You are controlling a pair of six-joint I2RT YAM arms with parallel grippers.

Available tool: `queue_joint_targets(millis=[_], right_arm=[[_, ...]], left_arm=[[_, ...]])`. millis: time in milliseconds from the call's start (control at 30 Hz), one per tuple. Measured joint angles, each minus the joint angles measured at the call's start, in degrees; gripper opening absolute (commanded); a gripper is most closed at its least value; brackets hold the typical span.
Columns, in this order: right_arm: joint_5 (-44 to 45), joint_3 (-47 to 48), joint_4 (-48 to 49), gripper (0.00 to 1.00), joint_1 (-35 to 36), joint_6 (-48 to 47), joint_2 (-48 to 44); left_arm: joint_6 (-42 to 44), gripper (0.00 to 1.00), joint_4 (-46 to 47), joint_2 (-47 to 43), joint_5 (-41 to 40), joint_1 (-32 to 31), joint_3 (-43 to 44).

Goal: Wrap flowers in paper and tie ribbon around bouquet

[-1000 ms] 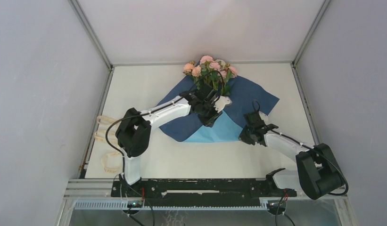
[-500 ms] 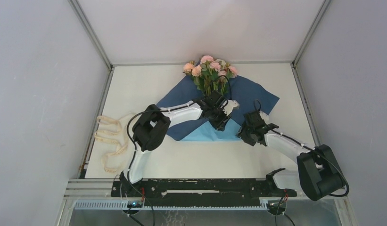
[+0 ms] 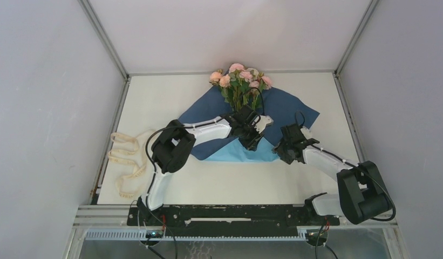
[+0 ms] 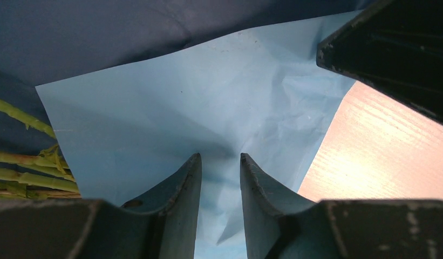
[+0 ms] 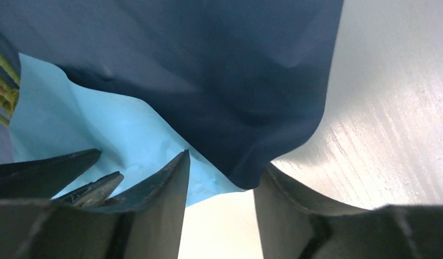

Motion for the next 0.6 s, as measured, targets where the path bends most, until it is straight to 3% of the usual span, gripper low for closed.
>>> queue_joint_targets(millis=[67,167,600], right_arm=[[0.24,0.04,0.5,0.23,-0.02,-0.07,0.9],[1.27,-0.15,0.76,0.0,-0.02,-1.16,1.25],[18.82,7.08,-1.09,0.0,12.74,-17.53,-2.4]], left_arm=[[-0.04,0.38,0.0,0.0,0.04,0.11,-0.02],[-0.5,0.38,-0.02,-0.02,0.22,0.48,-0.02],[-0.96,0.43,-1.18,-0.13,2.64,3.5,0.13]])
